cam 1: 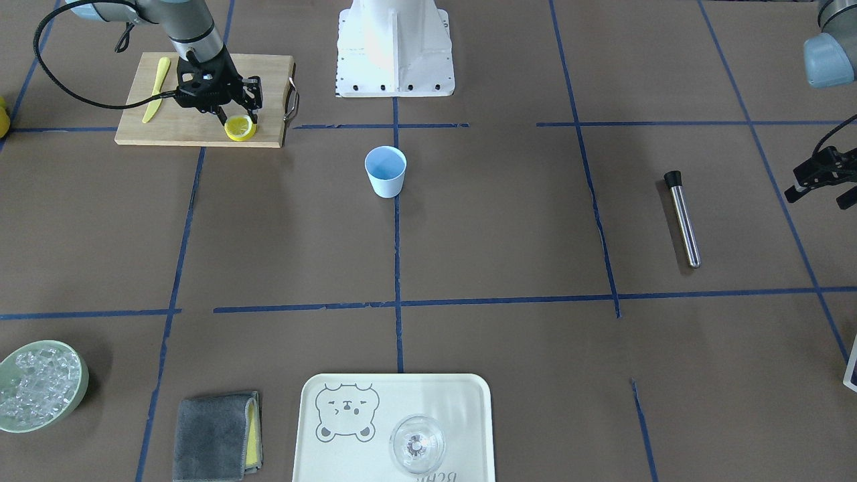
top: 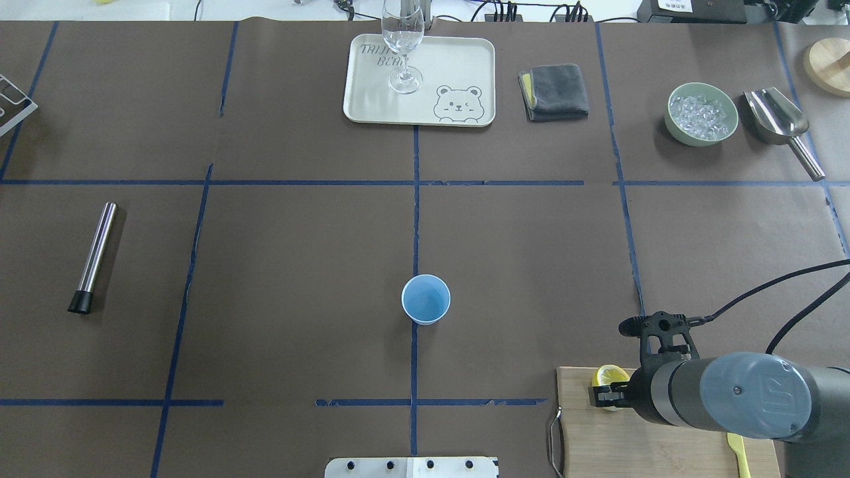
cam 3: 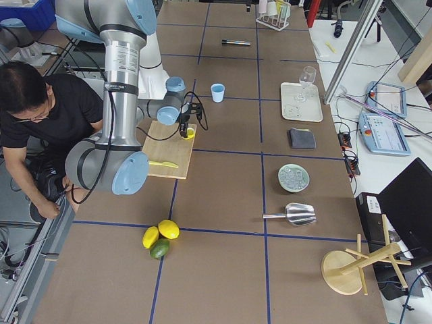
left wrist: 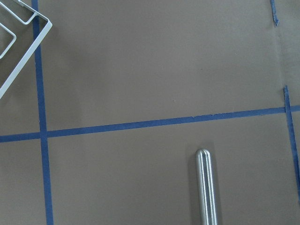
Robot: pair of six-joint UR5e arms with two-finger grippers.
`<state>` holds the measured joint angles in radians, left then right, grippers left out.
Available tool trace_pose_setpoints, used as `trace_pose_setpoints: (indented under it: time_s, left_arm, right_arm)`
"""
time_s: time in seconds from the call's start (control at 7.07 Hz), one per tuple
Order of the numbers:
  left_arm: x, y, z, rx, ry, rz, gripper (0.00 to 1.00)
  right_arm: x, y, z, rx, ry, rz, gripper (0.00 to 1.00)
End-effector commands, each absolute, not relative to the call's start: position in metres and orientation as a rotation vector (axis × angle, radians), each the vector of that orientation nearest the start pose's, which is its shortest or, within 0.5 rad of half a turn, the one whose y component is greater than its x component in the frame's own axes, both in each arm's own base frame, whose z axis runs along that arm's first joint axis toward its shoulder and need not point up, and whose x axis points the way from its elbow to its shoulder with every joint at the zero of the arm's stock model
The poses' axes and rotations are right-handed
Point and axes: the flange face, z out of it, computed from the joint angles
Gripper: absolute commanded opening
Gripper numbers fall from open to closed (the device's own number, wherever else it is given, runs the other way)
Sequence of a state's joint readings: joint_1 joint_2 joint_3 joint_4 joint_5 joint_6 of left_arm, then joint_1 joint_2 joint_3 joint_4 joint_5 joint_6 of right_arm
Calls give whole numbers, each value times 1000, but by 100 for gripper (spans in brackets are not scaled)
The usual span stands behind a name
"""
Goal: Squeeze lemon into cup
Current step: 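Grasp the lemon slice edge with the right gripper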
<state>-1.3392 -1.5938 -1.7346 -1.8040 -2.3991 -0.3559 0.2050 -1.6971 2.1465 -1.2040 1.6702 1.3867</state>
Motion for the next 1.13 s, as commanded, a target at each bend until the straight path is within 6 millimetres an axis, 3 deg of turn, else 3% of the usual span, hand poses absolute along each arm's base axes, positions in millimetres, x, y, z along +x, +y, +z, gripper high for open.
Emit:
trace_pose_setpoints:
  time_s: [0.0, 0.42, 0.99]
  left_arm:
    - [60, -514, 536, 141, 894, 58, 100]
    - [60, -514, 536, 141, 894, 58, 100]
    - [60, -514, 538, 138, 893, 56, 100]
  right_arm:
    - [-401, -210, 401, 68, -835, -21, 54]
    - [-389, -208, 391, 69, -850, -21, 55]
    - [-366, -205, 355, 78, -923, -15, 55]
